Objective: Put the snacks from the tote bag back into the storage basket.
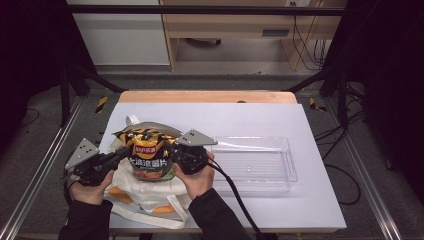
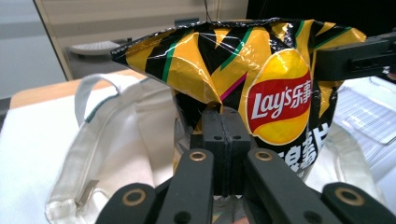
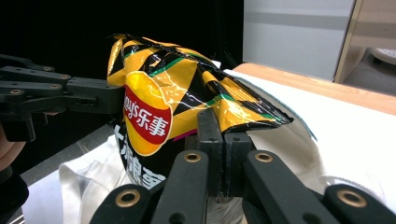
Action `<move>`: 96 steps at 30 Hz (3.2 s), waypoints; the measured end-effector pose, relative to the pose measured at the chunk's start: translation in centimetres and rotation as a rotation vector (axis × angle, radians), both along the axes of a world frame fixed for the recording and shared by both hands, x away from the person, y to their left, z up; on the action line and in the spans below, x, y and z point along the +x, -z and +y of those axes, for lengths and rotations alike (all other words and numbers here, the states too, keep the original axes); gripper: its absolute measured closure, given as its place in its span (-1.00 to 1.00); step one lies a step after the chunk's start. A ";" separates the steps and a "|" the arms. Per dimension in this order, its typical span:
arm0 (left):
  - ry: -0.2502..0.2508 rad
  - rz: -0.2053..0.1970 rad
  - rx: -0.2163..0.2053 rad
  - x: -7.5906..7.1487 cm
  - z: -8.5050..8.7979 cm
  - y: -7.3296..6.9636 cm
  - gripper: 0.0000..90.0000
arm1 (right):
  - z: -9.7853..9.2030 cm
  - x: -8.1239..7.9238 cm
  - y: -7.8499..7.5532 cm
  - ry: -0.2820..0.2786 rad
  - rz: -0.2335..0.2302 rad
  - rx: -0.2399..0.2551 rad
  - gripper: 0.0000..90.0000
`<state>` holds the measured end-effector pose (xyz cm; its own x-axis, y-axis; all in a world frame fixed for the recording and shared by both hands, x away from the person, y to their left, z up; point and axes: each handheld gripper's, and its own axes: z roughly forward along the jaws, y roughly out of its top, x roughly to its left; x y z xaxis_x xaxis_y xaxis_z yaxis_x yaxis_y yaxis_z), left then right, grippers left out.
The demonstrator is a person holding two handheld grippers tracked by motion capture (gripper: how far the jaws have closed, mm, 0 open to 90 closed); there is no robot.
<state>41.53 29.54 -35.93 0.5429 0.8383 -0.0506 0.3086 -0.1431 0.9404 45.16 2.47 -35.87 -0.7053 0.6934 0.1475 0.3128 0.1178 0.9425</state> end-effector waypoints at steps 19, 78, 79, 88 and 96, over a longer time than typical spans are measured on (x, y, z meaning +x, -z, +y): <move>-0.010 -0.086 -0.050 -2.2 -1.5 -3.0 1.00 | -1.5 -0.9 -4.2 -0.026 -0.066 0.033 0.98; 0.138 -0.182 -0.045 -1.3 -15.1 -8.8 1.00 | -15.1 -3.7 -10.1 0.115 -0.182 0.051 0.99; 0.144 -0.179 -0.043 -1.2 -15.4 -8.7 1.00 | -15.5 -3.7 -10.0 0.118 -0.179 0.051 0.99; 0.179 -0.168 -0.038 -0.9 -18.1 -8.1 1.00 | -18.4 -4.1 -9.1 0.145 -0.172 0.064 0.99; 0.197 -0.157 -0.033 -0.6 -19.8 -7.5 1.00 | -20.2 -4.2 -8.5 0.157 -0.169 0.058 0.99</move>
<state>40.89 9.74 -28.40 0.6989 0.7149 0.0218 0.1272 -0.1543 0.9798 40.99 -17.72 -27.40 -0.6079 0.7901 0.0790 0.1601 0.0244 0.9868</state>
